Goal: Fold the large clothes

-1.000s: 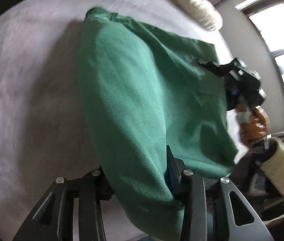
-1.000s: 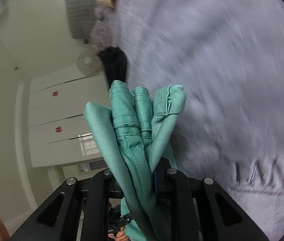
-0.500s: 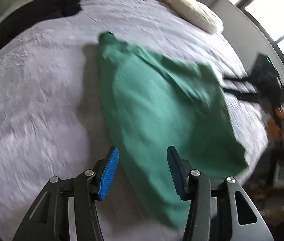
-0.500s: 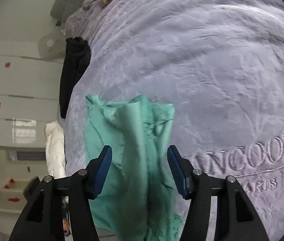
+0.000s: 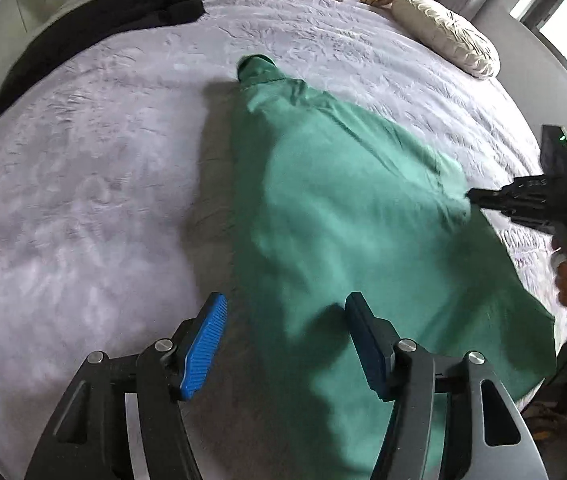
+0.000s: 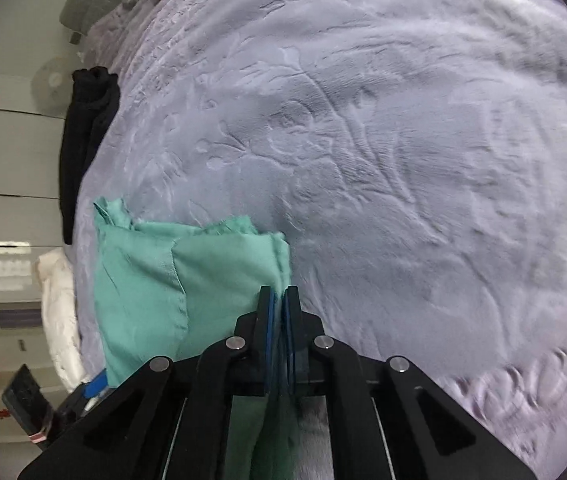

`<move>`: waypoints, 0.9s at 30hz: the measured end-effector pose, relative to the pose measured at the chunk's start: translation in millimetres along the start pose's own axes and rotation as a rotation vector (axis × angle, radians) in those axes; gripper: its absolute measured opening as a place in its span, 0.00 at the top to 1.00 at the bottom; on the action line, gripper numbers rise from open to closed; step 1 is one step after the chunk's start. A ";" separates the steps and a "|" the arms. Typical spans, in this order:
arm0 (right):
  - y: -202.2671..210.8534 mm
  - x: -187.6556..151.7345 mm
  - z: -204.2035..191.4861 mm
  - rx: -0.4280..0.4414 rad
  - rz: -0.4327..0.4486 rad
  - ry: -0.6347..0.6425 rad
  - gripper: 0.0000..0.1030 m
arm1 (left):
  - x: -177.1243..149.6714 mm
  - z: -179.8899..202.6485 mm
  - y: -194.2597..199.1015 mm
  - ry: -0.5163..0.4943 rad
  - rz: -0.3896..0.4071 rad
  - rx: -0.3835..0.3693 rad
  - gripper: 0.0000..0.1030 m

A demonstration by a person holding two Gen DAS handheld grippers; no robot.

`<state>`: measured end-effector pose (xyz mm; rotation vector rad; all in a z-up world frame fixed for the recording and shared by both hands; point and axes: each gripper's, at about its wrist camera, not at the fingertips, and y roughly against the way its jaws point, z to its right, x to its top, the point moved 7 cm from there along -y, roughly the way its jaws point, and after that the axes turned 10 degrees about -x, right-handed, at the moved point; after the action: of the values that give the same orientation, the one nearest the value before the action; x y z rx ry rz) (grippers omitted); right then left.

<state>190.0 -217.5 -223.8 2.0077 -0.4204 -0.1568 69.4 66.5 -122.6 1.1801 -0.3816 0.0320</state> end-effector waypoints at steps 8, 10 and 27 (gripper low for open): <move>63.5 -63.2 -24.7 -0.035 -0.026 0.138 0.93 | -60.9 9.6 15.4 0.000 -0.103 -0.019 0.38; 69.3 -84.0 -39.1 -0.043 -0.043 0.183 0.83 | -76.2 7.8 12.8 0.002 -0.105 -0.006 0.27; 38.1 -166.7 -14.2 -0.281 -0.168 0.272 0.78 | -87.9 5.2 8.9 0.101 -0.113 0.000 0.25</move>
<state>30.5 -161.0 -195.4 1.7538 -0.0516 -0.0422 -16.2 80.5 -140.0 1.1932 -0.2258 -0.0069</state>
